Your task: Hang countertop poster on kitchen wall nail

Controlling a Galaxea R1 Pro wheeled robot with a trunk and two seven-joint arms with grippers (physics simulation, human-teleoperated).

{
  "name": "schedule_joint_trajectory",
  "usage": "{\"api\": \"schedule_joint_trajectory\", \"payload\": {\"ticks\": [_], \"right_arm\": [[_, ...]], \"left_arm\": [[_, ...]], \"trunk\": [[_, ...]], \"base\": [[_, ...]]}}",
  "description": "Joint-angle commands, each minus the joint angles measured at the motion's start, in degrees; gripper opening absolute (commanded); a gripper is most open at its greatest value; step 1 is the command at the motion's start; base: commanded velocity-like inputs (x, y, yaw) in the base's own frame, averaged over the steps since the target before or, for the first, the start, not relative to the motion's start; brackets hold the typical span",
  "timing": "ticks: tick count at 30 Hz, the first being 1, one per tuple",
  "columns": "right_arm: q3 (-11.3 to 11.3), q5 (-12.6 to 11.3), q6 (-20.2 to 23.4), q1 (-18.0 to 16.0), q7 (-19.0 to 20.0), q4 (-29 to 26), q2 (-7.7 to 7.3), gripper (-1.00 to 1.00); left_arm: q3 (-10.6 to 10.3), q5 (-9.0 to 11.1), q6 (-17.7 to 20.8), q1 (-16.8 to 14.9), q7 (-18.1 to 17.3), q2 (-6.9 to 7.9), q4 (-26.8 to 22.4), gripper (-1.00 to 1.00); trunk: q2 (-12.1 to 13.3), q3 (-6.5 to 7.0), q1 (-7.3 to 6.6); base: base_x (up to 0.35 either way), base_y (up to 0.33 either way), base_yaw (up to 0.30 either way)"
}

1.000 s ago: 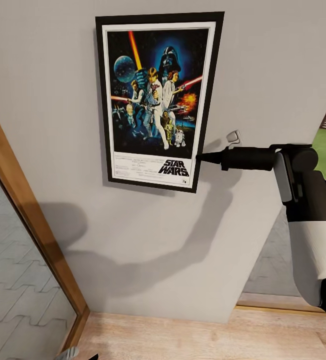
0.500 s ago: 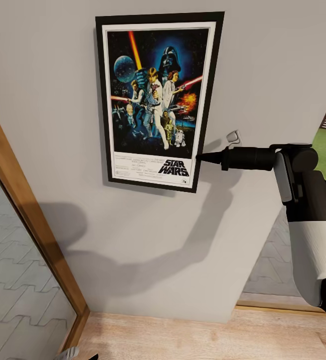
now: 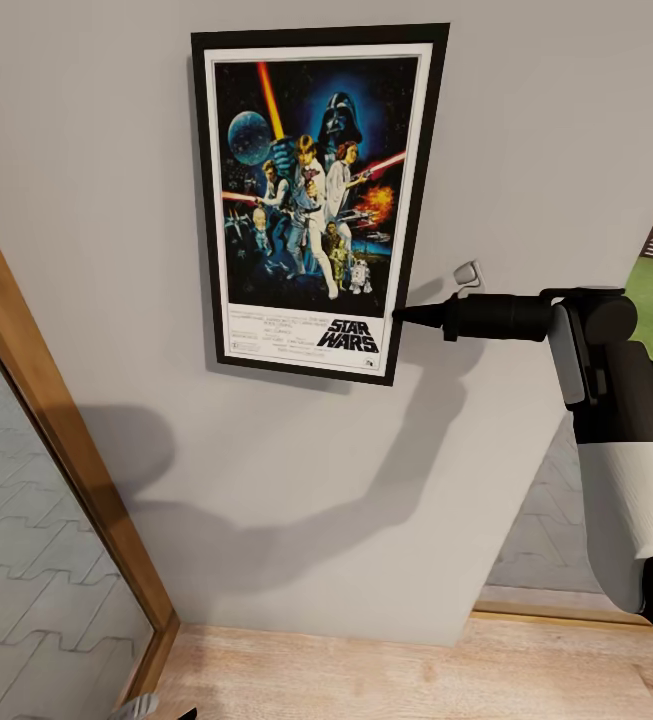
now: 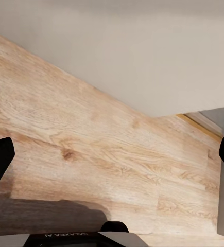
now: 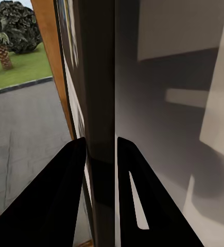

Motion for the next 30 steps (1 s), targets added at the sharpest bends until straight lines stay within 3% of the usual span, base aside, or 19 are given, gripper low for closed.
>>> {"api": "schedule_joint_trajectory", "payload": {"ticks": [1, 30], "right_arm": [[0.1, -0.4, 0.4, -0.1, 0.0, 0.0, -0.05, -1.0], [0.1, -0.4, 0.5, -0.1, 0.0, 0.0, -0.05, -1.0]], "left_arm": [[-0.5, 0.2, -0.5, -0.1, -0.1, 0.02, 0.0, 1.0], [-0.5, 0.2, -0.6, -0.1, -0.1, 0.02, 0.0, 1.0]], "trunk": [[-0.1, -0.13, 0.04], [-0.1, -0.13, 0.04]], "base": [[0.0, 0.0, 0.0], [0.0, 0.019, 0.0]]}}
